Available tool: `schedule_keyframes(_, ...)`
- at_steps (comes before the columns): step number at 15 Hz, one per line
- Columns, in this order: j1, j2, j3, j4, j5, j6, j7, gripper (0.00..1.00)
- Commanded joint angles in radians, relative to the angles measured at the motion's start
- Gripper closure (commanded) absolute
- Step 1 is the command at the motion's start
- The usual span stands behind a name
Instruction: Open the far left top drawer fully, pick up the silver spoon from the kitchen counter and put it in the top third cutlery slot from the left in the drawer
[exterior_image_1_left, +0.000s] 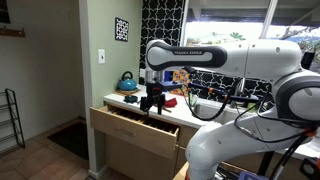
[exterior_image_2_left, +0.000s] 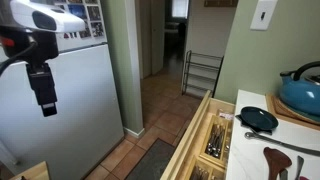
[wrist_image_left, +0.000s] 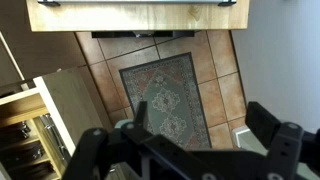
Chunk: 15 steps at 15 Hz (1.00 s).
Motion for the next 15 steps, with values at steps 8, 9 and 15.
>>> schedule_keyframes(8,-0.009,0.001,0.006,0.002,0.004,-0.002,-0.005,0.00)
schedule_keyframes(9,-0.009,0.001,0.006,0.002,0.004,-0.002,-0.005,0.00)
schedule_keyframes(15,-0.064,0.200,-0.021,0.091,-0.028,-0.002,0.007,0.00)
